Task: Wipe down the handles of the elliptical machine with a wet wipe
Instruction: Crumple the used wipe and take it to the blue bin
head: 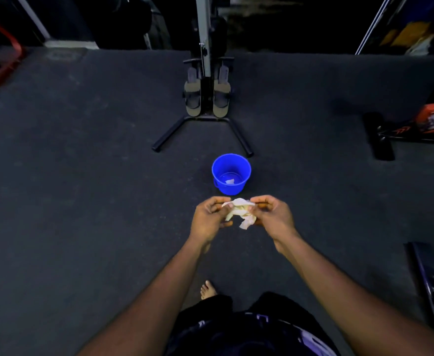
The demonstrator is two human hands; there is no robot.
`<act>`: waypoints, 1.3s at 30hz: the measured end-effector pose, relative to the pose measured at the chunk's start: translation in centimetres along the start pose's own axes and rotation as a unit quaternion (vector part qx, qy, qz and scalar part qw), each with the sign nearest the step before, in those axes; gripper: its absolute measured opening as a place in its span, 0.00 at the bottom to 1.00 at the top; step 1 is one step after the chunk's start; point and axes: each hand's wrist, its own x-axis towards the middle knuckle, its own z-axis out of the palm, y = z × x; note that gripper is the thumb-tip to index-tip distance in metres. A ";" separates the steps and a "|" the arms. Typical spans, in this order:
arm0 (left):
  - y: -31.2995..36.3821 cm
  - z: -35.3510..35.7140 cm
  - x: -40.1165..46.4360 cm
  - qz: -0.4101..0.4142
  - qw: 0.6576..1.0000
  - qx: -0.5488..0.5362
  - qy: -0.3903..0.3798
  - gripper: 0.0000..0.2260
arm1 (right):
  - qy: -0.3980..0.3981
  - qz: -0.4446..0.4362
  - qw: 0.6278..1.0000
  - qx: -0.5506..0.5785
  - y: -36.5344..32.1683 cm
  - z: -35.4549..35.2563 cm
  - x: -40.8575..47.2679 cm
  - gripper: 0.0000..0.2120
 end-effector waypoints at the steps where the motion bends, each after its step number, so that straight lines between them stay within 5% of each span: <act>1: 0.9 -0.4 2.4 -0.005 1.000 0.001 -0.005 0.05 | 0.008 0.007 1.000 0.010 -0.7 0.7 2.3 0.07; 10: 4.7 -0.9 21.5 -0.017 0.995 0.100 -0.026 0.05 | 0.036 0.086 0.994 0.057 -2.0 4.3 21.2 0.06; 19: 2.5 0.6 41.0 -0.121 0.976 0.178 -0.009 0.08 | 0.024 0.188 0.979 0.074 -0.2 5.5 41.0 0.14; 29: -13.4 0.9 58.8 -0.173 0.956 0.238 0.017 0.10 | 0.087 0.289 0.952 0.050 13.9 8.6 57.9 0.12; 39: -27.6 0.4 73.5 -0.204 0.950 0.236 0.026 0.13 | 0.098 0.298 0.948 0.047 28.5 11.5 72.7 0.09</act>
